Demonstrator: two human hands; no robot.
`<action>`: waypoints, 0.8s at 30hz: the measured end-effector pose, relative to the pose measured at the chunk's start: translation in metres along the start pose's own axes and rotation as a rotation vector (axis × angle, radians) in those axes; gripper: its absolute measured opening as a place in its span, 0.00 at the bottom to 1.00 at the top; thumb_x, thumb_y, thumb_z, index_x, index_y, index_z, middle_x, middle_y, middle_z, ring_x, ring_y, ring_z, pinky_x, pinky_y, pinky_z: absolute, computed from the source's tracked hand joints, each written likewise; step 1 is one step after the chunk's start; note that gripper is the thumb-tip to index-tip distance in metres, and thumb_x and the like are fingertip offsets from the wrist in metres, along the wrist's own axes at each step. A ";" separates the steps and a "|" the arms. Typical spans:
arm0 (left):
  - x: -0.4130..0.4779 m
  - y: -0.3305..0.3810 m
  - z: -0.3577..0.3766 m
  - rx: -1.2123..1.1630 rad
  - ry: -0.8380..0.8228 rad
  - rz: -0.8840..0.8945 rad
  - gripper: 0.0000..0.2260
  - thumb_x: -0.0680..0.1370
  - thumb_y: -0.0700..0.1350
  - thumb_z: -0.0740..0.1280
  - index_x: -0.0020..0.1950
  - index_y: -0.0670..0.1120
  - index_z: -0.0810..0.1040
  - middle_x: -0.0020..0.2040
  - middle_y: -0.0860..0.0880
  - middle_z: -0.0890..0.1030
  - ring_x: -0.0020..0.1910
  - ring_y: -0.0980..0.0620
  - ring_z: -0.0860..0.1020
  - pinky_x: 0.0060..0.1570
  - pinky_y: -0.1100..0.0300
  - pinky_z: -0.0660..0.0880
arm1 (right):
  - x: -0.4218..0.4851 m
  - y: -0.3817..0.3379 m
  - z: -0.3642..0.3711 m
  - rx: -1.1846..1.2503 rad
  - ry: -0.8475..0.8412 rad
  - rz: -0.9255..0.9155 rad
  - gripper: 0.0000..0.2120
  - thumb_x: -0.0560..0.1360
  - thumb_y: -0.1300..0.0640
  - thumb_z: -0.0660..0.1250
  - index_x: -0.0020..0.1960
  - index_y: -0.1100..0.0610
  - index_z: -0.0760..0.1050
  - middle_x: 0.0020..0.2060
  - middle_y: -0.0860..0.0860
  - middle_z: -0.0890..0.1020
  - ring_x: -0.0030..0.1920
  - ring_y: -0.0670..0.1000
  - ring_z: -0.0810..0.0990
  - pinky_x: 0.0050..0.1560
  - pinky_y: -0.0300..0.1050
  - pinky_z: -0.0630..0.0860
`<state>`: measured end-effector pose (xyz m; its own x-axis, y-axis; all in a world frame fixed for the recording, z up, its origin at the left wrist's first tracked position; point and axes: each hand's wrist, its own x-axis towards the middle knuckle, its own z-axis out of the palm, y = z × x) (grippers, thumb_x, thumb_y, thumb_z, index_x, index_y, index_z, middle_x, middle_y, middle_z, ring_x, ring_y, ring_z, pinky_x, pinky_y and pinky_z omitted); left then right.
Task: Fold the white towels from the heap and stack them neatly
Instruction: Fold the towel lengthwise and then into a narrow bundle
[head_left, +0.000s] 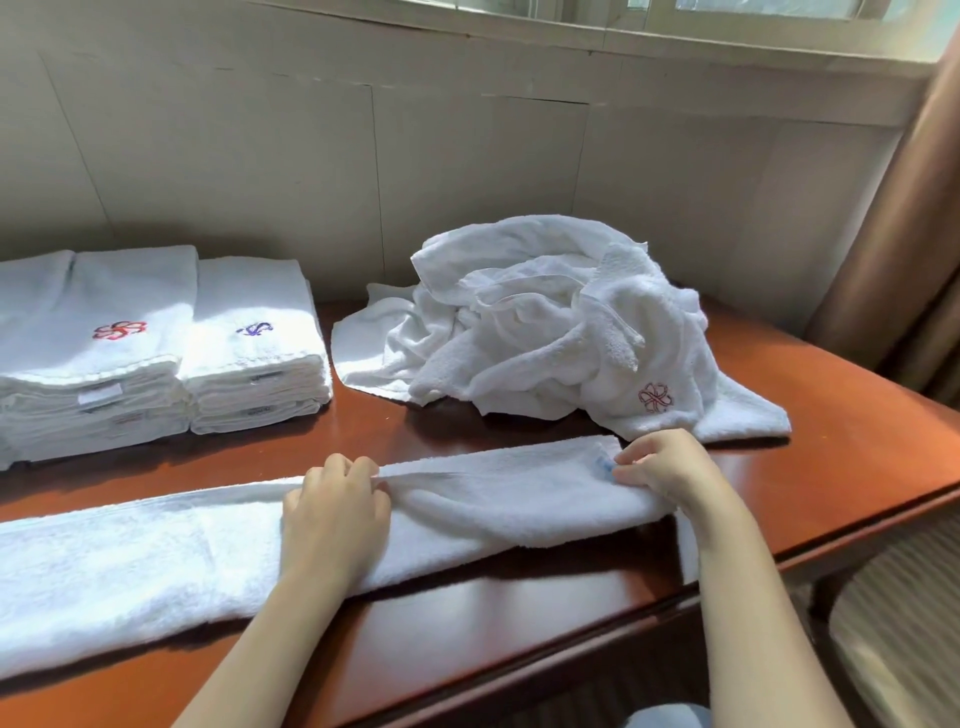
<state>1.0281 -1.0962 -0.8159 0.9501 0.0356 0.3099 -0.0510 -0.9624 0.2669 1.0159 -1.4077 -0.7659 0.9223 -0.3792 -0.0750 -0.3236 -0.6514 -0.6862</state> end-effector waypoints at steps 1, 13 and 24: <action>0.000 0.000 0.000 0.004 -0.001 0.002 0.10 0.77 0.45 0.62 0.55 0.46 0.78 0.49 0.46 0.75 0.51 0.42 0.73 0.49 0.50 0.68 | 0.002 0.002 0.000 -0.011 0.019 0.001 0.06 0.68 0.61 0.74 0.34 0.55 0.80 0.30 0.48 0.79 0.39 0.49 0.76 0.33 0.36 0.67; -0.004 0.005 -0.009 -0.116 -0.012 -0.027 0.19 0.78 0.48 0.65 0.67 0.44 0.68 0.59 0.45 0.74 0.59 0.43 0.71 0.57 0.50 0.69 | 0.021 -0.006 0.028 -0.195 0.196 0.103 0.09 0.80 0.56 0.58 0.54 0.63 0.70 0.56 0.63 0.77 0.58 0.63 0.75 0.47 0.49 0.67; -0.002 -0.006 -0.007 0.075 -0.325 0.160 0.29 0.81 0.62 0.48 0.79 0.51 0.53 0.79 0.51 0.54 0.77 0.51 0.52 0.73 0.52 0.52 | 0.012 -0.018 0.042 -0.355 0.306 0.200 0.12 0.78 0.59 0.61 0.60 0.62 0.66 0.62 0.64 0.71 0.63 0.65 0.70 0.53 0.54 0.71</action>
<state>1.0241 -1.0882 -0.8117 0.9808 -0.1924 0.0327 -0.1951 -0.9664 0.1674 1.0416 -1.3725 -0.7851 0.7479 -0.6599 0.0723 -0.5886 -0.7095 -0.3876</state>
